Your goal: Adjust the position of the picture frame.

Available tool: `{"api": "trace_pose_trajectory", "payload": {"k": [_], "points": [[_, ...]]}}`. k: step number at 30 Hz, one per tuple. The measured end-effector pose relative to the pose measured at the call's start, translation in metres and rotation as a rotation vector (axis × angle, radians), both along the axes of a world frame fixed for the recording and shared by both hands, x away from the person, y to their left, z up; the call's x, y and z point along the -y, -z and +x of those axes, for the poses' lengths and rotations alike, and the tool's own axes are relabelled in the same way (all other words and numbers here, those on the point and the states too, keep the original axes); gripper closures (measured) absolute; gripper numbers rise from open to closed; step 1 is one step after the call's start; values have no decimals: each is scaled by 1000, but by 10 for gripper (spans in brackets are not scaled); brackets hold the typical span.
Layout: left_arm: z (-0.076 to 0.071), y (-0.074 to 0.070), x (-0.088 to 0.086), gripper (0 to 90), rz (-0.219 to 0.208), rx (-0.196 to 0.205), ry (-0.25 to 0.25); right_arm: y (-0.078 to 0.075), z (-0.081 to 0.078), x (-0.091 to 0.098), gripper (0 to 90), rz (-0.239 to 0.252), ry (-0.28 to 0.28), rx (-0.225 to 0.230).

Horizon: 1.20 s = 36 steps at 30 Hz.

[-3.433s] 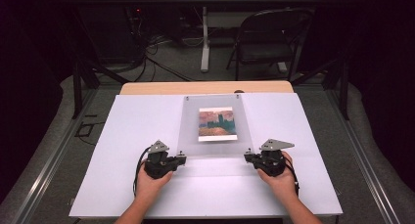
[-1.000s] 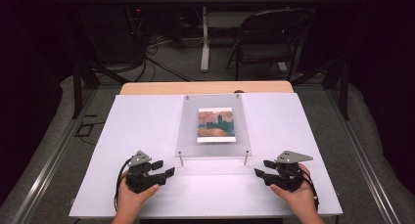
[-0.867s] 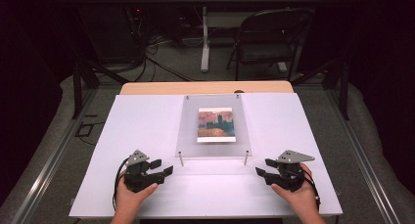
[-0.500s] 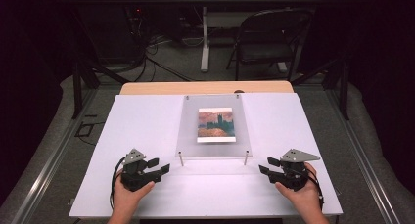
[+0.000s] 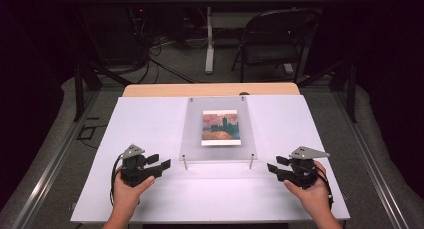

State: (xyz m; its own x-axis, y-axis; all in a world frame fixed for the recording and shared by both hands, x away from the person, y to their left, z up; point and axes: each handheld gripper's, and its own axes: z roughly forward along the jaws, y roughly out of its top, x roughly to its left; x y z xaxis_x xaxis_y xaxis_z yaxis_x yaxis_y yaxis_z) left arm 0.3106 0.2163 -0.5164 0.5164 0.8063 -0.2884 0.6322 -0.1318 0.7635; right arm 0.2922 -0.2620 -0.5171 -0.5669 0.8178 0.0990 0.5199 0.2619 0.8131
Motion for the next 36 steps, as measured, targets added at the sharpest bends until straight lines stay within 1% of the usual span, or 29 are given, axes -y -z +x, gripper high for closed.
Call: {"api": "trace_pose_trajectory", "payload": {"k": [1, 2, 3, 4, 5, 6, 8, 10, 14, 15, 17, 18, 19, 21, 22, 23, 25, 26, 27, 29, 30, 31, 32, 33, 34, 35, 36], "points": [[0, 0, 0, 419, 0, 0, 0, 0, 0, 0, 521, 0, 0, 0], [2, -2, 0, 448, 4, 4, 1, -4, 4, 0, 521, -6, -1, -6], [7, -7, 1, 485, -2, -6, 13, -6, 6, -1, 521, -11, -9, -3], [10, -9, 1, 495, -4, -2, 18, -8, 8, -1, 521, -22, -10, -5], [10, -9, 1, 500, -4, -2, 18, -8, 8, -1, 521, -22, -10, -5], [15, -11, 1, 502, -23, -6, 17, -12, 13, -3, 511, -46, -20, 0], [20, -13, 3, 501, -40, -12, 23, -15, 17, -5, 510, -49, -26, -4], [22, -14, 5, 501, -43, -11, 21, -17, 19, -6, 508, -47, -27, -1], [30, -16, 10, 482, -48, -10, 21, -21, 30, -12, 510, -37, -32, 5], [34, -16, 12, 479, -47, -13, 12, -22, 32, -13, 517, -32, -32, 4], [37, -16, 13, 475, -46, -15, 13, -21, 35, -14, 523, -26, -26, 6], [41, -17, 15, 462, -35, -18, 8, -22, 39, -16, 523, -27, -25, 2], [41, -17, 15, 456, -35, -18, 8, -22, 39, -16, 523, -27, -25, 2], [47, -19, 16, 444, -24, -24, 24, -20, 47, -18, 516, -23, -24, -15], [49, -20, 16, 443, -26, -28, 27, -20, 49, -19, 514, -23, -20, -25], [49, -20, 16, 442, -26, -28, 27, -20, 49, -19, 514, -23, -20, -25], [53, -23, 16, 437, -44, -38, 35, -20, 55, -20, 513, -31, -23, -39], [58, -27, 16, 433, -55, -44, 37, -20, 61, -21, 510, -41, -23, -48], [58, -27, 16, 432, -55, -44, 37, -20, 61, -21, 510, -41, -23, -48], [63, -30, 17, 429, -48, -48, 32, -21, 68, -21, 510, -42, -26, -58], [70, -34, 18, 430, -46, -50, 28, -23, 76, -21, 511, -35, -21, -67], [70, -34, 18, 430, -46, -50, 28, -23, 76, -21, 511, -35, -21, -67], [74, -35, 20, 431, -44, -46, 21, -27, 84, -21, 511, -25, -14, -76], [78, -37, 21, 431, -46, -47, 17, -27, 84, -21, 511, -25, -14, -76], [81, -39, 22, 432, -44, -49, 16, -29, 89, -22, 512, -21, -15, -86], [85, -40, 23, 437, -43, -50, 11, -33, 98, -23, 515, -14, -7, -95], [93, -43, 25, 441, -40, -55, 1, -35, 102, -23, 515, -15, -5, -103]]}}
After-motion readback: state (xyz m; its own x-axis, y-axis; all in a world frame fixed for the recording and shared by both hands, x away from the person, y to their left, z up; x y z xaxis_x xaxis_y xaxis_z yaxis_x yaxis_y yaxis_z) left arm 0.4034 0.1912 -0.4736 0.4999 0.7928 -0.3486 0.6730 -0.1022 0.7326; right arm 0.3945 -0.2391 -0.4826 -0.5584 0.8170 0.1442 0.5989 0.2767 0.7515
